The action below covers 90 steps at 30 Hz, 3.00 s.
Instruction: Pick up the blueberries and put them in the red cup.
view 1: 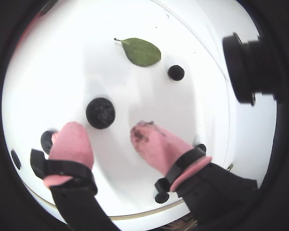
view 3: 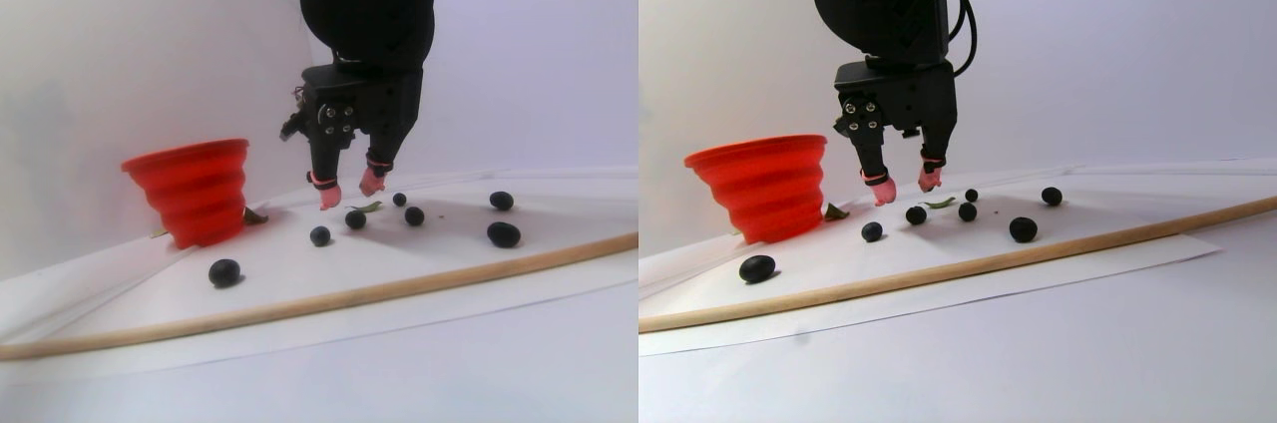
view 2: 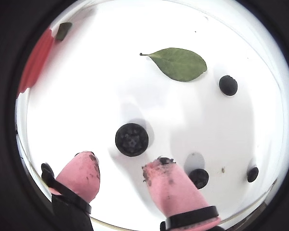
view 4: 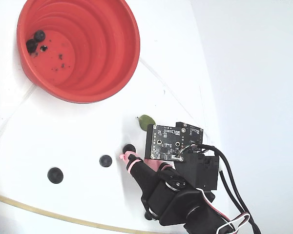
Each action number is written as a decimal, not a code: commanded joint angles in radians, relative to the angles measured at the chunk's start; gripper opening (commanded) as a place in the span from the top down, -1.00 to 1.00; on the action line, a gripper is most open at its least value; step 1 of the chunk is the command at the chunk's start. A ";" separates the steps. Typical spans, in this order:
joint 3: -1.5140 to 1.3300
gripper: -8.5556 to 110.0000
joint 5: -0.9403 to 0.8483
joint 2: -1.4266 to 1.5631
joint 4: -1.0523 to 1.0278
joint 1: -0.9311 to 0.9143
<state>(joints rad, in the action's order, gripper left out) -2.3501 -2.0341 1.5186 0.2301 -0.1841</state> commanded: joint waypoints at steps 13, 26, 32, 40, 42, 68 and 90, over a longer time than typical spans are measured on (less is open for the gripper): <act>0.121 0.51 0.006 -0.061 0.057 0.000; 0.155 0.51 0.012 -0.118 0.086 0.011; 0.170 0.51 0.017 -0.147 0.094 0.012; 0.179 0.52 0.029 -0.172 0.098 0.018; 0.179 0.52 0.029 -0.175 0.100 0.018; 0.173 0.60 0.008 -0.213 0.123 0.012; 0.155 0.62 0.020 -0.091 0.067 0.051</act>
<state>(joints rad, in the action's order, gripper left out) -2.2135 -2.0249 1.2885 0.3083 -0.1749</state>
